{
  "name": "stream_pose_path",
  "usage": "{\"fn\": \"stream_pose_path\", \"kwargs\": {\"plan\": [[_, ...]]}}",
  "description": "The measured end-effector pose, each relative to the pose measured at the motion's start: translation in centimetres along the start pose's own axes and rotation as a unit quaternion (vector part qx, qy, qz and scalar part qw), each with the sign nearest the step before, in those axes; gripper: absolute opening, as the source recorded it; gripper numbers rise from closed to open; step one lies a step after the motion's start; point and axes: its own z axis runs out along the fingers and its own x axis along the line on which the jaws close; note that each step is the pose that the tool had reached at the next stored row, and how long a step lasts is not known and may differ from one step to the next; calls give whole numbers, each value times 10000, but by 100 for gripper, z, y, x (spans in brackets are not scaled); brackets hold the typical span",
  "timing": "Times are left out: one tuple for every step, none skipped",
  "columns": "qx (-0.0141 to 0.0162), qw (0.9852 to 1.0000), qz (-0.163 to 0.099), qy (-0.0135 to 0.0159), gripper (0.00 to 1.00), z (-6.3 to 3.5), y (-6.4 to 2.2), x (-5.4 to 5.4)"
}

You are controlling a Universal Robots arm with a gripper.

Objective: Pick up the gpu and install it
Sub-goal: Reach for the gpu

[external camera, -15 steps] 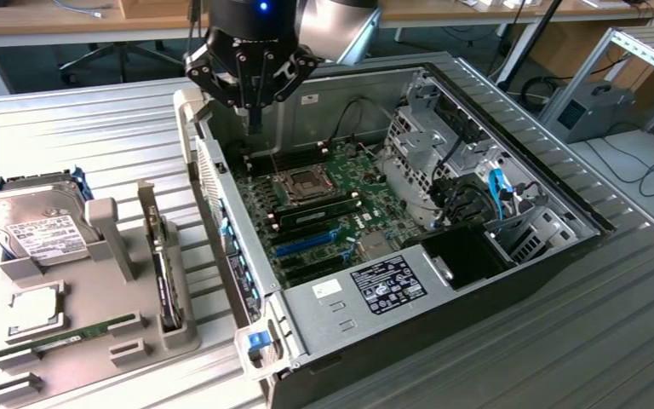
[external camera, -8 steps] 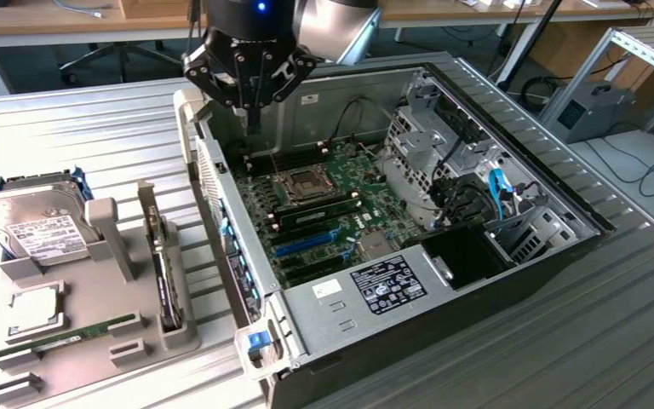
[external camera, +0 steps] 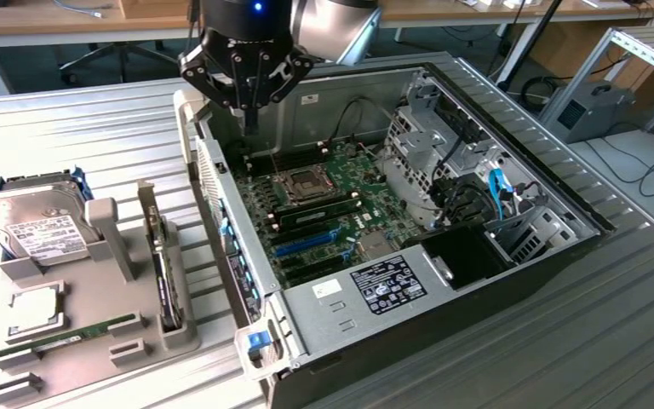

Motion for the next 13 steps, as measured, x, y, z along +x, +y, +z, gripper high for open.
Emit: {"fn": "stream_pose_path", "kwargs": {"plan": [[0, 10000, -1, 0, 11, 0, 0, 3], [0, 10000, -1, 0, 11, 0, 0, 5], [0, 10000, 0, 0, 11, 0, -1, 8], [0, 10000, 0, 0, 11, 0, -1, 11], [0, 10000, 0, 0, 11, 1, -1, 13], [0, 10000, 0, 0, 11, 1, -1, 16], [0, 10000, 0, 0, 11, 1, -1, 18], [0, 10000, 0, 0, 11, 1, -2, 22], [0, 10000, 0, 0, 11, 1, -2, 25], [0, 10000, -1, 0, 11, 2, -2, 28], [0, 10000, 0, 0, 11, 2, -2, 31], [0, 10000, 0, 0, 11, 1, -3, 35], [0, 10000, 0, 0, 11, 2, -3, 37]]}}
